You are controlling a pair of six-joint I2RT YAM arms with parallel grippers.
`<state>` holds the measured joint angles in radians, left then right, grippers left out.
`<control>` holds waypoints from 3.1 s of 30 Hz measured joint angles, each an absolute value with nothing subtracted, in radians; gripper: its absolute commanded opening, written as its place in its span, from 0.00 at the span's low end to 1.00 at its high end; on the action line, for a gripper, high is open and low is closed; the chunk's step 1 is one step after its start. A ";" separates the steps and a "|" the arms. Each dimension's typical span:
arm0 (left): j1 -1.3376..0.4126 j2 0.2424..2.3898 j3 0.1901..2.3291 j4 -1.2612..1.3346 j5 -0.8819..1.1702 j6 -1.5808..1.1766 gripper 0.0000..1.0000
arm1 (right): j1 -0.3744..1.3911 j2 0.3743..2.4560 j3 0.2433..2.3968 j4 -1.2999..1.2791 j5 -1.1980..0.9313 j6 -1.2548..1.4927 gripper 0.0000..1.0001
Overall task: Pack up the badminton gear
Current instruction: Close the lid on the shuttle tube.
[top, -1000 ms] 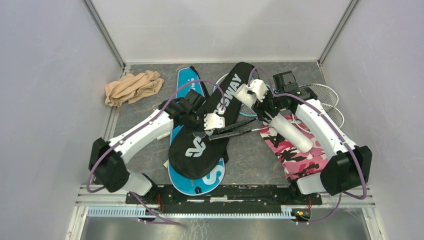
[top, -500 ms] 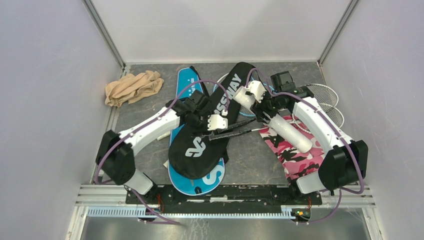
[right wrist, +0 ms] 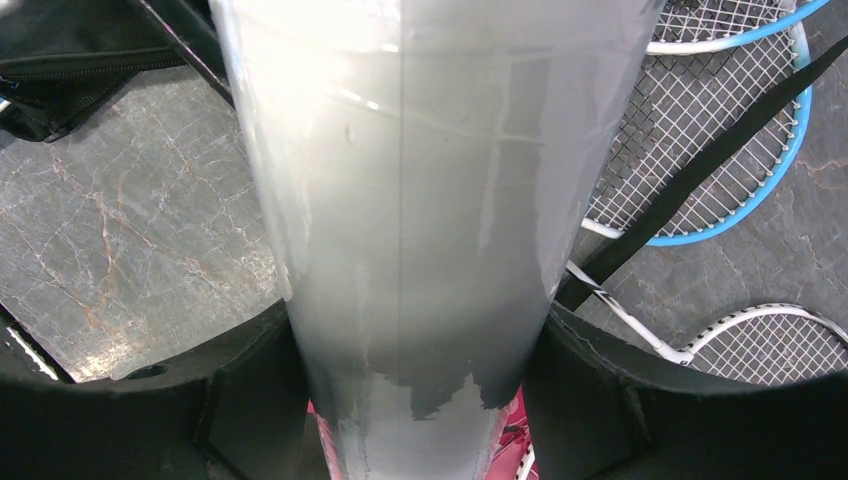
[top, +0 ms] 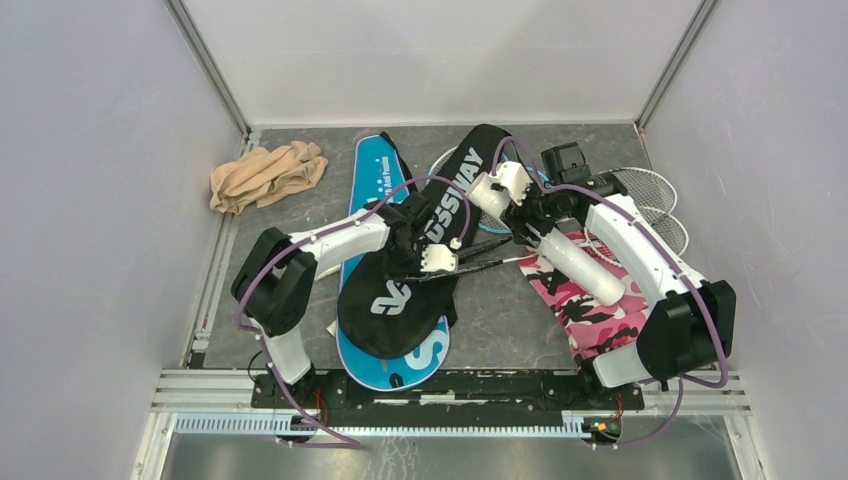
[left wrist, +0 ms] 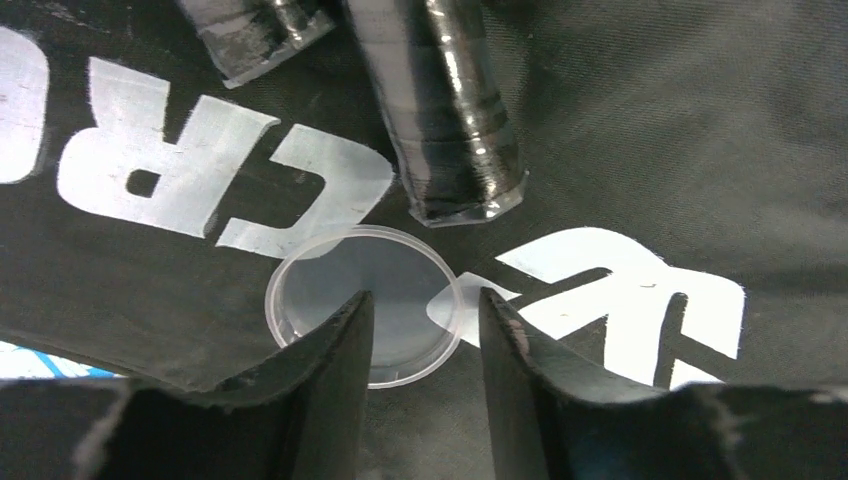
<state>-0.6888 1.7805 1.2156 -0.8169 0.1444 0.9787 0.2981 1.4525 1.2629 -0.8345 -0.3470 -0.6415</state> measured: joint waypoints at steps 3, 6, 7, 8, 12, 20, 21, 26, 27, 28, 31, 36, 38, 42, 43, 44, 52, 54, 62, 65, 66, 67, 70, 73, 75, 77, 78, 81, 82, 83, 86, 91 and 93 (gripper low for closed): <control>-0.690 1.793 1.227 -0.817 0.128 0.979 0.35 | 0.298 1.452 1.262 -0.833 -0.347 -0.641 0.05; -0.691 1.804 1.232 -0.818 0.112 0.979 0.20 | 0.298 1.452 1.261 -0.832 -0.347 -0.642 0.05; -0.692 1.806 1.232 -0.821 0.107 0.979 0.17 | 0.298 1.452 1.260 -0.831 -0.347 -0.642 0.05; -0.694 1.807 1.232 -0.823 0.104 0.978 0.14 | 0.298 1.453 1.259 -0.831 -0.347 -0.643 0.05; -0.696 1.807 1.230 -0.828 0.098 0.977 0.05 | 0.298 1.454 1.253 -0.826 -0.348 -0.645 0.05; -0.692 1.704 1.199 -0.839 0.108 0.936 0.02 | 0.298 1.462 1.252 -0.826 -0.355 -0.651 0.05; -0.691 1.681 1.199 -0.837 0.111 0.924 0.02 | 0.298 1.465 1.252 -0.826 -0.357 -0.652 0.05; -0.687 1.565 1.200 -0.836 0.148 0.869 0.02 | 0.298 1.478 1.252 -0.825 -0.368 -0.656 0.06; -0.683 1.547 1.200 -0.836 0.162 0.857 0.02 | 0.298 1.478 1.252 -0.826 -0.373 -0.660 0.06; -0.678 1.530 1.201 -0.836 0.175 0.844 0.02 | 0.298 1.479 1.252 -0.829 -0.381 -0.665 0.06; -0.641 1.485 1.218 -0.837 0.234 0.804 0.02 | 0.298 1.479 1.252 -0.845 -0.409 -0.689 0.07; -0.544 1.410 1.295 -0.828 0.387 0.713 0.02 | 0.312 1.478 1.252 -0.885 -0.458 -0.744 0.07; -0.527 1.382 1.337 -0.804 0.471 0.656 0.02 | 0.332 1.478 1.250 -0.899 -0.467 -0.767 0.08; -0.528 1.357 1.403 -0.744 0.635 0.527 0.02 | 0.374 1.471 1.245 -0.909 -0.488 -0.800 0.07; -0.529 1.354 1.414 -0.713 0.678 0.481 0.02 | 0.381 1.468 1.245 -0.908 -0.499 -0.808 0.07; -0.529 1.351 1.417 -0.673 0.720 0.429 0.02 | 0.387 1.466 1.245 -0.909 -0.509 -0.815 0.07; -0.495 1.349 1.417 -0.390 0.908 0.037 0.02 | 0.393 1.439 1.245 -0.894 -0.609 -0.847 0.07; -0.485 1.349 1.416 -0.352 0.930 -0.016 0.02 | 0.393 1.430 1.245 -0.885 -0.628 -0.850 0.07; -0.441 1.328 1.352 -0.272 0.981 -0.128 0.02 | 0.393 1.388 1.245 -0.835 -0.676 -0.851 0.06; -0.434 1.320 1.333 -0.257 1.001 -0.150 0.02 | 0.393 1.376 1.245 -0.822 -0.682 -0.850 0.06; -0.434 1.319 1.332 -0.253 1.004 -0.154 0.02 | 0.393 1.373 1.245 -0.821 -0.683 -0.850 0.06; -0.434 1.319 1.330 -0.252 1.005 -0.156 0.02 | 0.393 1.372 1.245 -0.820 -0.684 -0.850 0.06; -0.434 1.314 1.325 -0.252 1.006 -0.157 0.02 | 0.393 1.372 1.245 -0.816 -0.687 -0.842 0.07; -0.434 1.310 1.319 -0.255 1.006 -0.156 0.02 | 0.393 1.372 1.245 -0.815 -0.690 -0.834 0.07; -0.434 1.310 1.319 -0.262 1.005 -0.155 0.02 | 0.393 1.372 1.247 -0.816 -0.691 -0.830 0.07; -0.434 1.310 1.319 -0.272 1.005 -0.155 0.02 | 0.393 1.372 1.248 -0.814 -0.693 -0.825 0.07; -0.434 1.310 1.319 -0.278 1.005 -0.154 0.02 | 0.393 1.372 1.249 -0.812 -0.694 -0.823 0.07; -0.435 1.310 1.319 -0.291 1.004 -0.147 0.02 | 0.393 1.373 1.251 -0.811 -0.698 -0.818 0.08; -0.437 1.310 1.319 -0.294 1.004 -0.145 0.02 | 0.393 1.373 1.253 -0.811 -0.699 -0.817 0.08; -0.438 1.310 1.319 -0.298 1.004 -0.143 0.02 | 0.393 1.373 1.255 -0.810 -0.700 -0.816 0.08; -0.445 1.313 1.319 -0.308 1.003 -0.133 0.02 | 0.393 1.373 1.258 -0.809 -0.700 -0.816 0.08; -0.469 1.327 1.319 -0.320 0.995 -0.118 0.02 | 0.400 1.374 1.262 -0.810 -0.701 -0.817 0.09; -0.479 1.333 1.319 -0.326 0.992 -0.111 0.02 | 0.404 1.374 1.264 -0.813 -0.700 -0.817 0.09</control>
<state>-0.4789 1.3327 1.3186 -0.3264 0.9920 -0.1112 0.4042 1.3739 1.2636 -0.8131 -0.7002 -0.8165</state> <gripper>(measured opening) 0.029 0.711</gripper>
